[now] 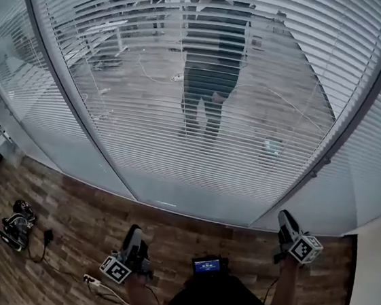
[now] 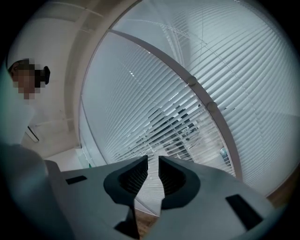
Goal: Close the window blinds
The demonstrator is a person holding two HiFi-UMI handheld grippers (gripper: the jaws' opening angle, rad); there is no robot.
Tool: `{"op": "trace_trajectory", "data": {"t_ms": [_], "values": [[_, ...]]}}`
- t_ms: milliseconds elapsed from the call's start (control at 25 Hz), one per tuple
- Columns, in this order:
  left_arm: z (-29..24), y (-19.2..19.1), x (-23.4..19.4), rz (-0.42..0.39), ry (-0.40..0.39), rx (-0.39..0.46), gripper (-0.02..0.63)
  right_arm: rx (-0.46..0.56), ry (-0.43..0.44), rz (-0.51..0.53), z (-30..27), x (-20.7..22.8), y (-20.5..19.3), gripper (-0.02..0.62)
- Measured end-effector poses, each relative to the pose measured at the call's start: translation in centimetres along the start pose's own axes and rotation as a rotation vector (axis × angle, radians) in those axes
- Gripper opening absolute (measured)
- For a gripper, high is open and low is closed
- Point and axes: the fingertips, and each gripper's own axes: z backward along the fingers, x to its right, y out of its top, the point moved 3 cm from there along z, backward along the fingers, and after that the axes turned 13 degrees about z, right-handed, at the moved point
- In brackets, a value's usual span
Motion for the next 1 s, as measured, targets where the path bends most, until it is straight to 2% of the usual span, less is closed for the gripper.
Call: {"op": "trace_trajectory", "data": {"t_ms": [160,280,400,520,680,840,1000], "values": [[-1.8,0.8,-0.4,-0.056,0.009,-0.013,0.141,0.025,0.013,-0.004,-3.1,1.4,-0.5,0.058],[-2.4,2.5,-1.7,-0.099,0.035,-0.013,0.141,0.036,0.047,0.007,-5.6,0.4,-1.0,0.058],[-2.0,3.0,-2.8,-0.115,0.039,-0.062,0.141,0.046,0.071,0.053,-6.0,-1.7,-1.9,0.058],[-3.6,2.1,-3.4,-0.104,0.008,-0.128,0.14,0.04,0.05,0.096,-5.8,-1.7,-2.1,0.058],[-7.6,1.0,-3.4,-0.114,-0.053,-0.204,0.14,0.065,-0.034,0.086,-4.1,0.6,-2.2,0.058],[-13.7,0.1,-2.6,-0.095,-0.221,-0.238,0.109,0.095,-0.193,0.13,-1.1,3.5,-0.1,0.058],[-19.3,-1.3,-2.1,-0.053,-0.345,-0.294,0.084,0.103,-0.331,0.19,0.7,5.8,2.1,0.058]]}}
